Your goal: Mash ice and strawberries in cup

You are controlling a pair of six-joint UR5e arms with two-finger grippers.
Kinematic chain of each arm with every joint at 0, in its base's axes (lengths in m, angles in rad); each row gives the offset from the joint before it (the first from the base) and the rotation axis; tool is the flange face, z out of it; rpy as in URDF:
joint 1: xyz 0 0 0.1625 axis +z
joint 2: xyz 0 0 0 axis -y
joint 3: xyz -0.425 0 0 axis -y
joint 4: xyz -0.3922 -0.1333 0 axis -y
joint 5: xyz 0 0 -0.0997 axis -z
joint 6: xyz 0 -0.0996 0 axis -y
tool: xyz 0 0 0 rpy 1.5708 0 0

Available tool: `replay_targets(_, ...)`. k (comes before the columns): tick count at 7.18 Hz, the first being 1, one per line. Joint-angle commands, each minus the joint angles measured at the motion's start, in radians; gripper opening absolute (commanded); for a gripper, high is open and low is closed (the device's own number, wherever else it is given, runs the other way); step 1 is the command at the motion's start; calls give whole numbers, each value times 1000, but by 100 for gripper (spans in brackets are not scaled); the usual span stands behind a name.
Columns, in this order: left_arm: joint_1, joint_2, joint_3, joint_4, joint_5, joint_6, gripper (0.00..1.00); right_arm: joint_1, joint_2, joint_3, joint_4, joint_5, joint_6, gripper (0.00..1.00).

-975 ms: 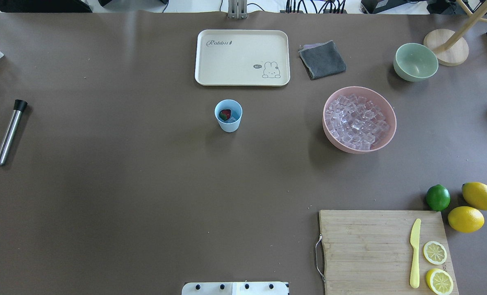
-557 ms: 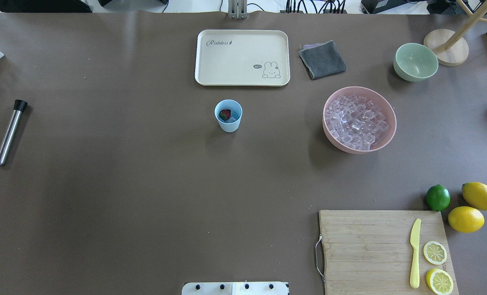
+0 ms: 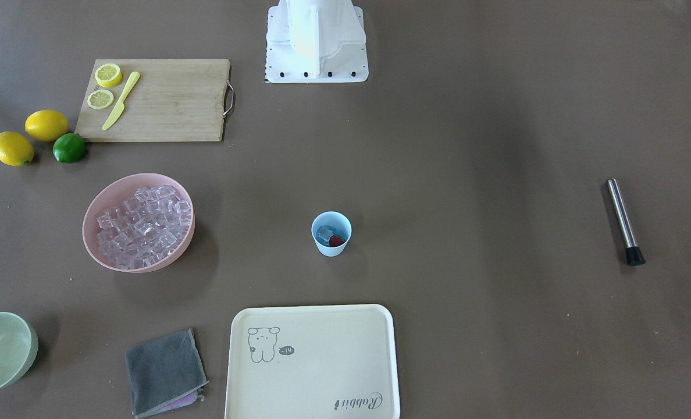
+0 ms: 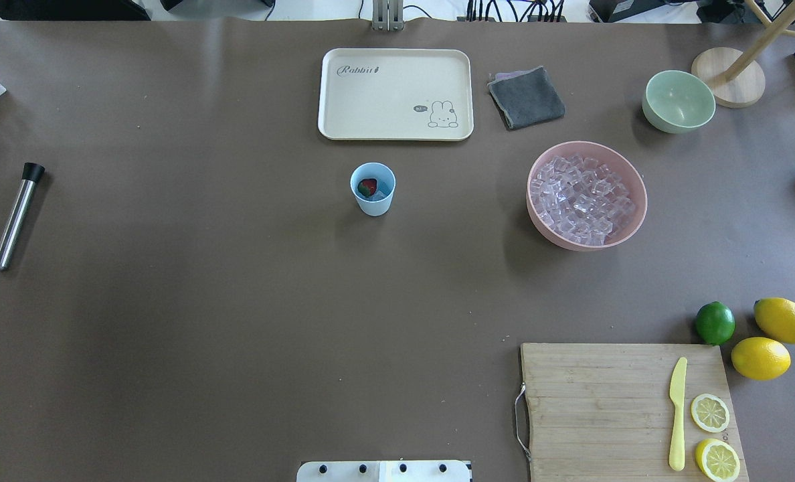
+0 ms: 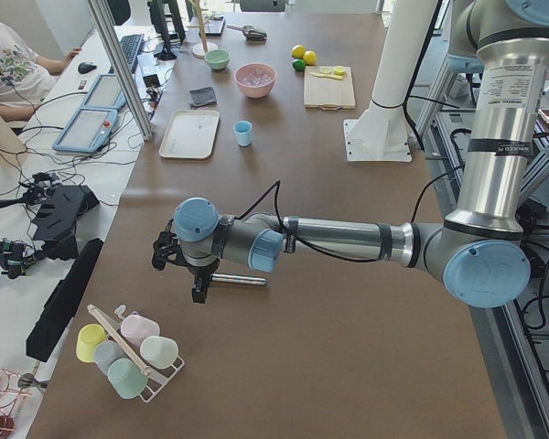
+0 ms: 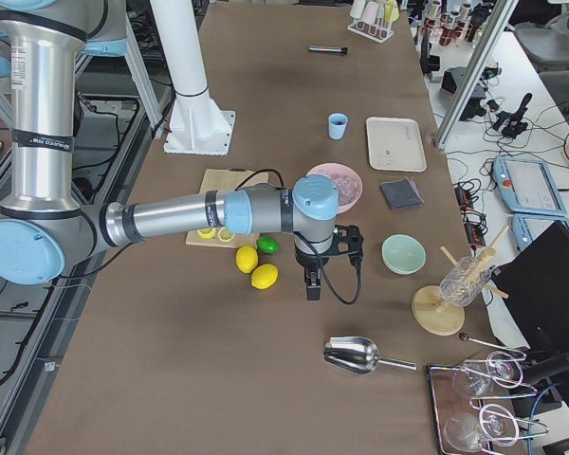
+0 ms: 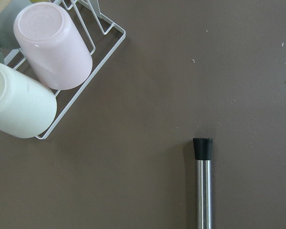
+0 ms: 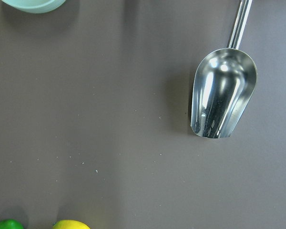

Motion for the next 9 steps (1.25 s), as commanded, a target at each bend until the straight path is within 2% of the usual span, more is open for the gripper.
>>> replay_targets(1, 6, 20, 3, -83, 29, -11, 98, 21, -2, -2, 1, 0, -8, 98)
replay_targets(2, 6, 31, -3, -88, 52, -33, 98, 30, 1, -2, 1, -1, -8, 98)
replay_targets(9, 2, 47, -19, -88, 43, -34, 98, 40, -21, -4, 0, -6, -11, 98)
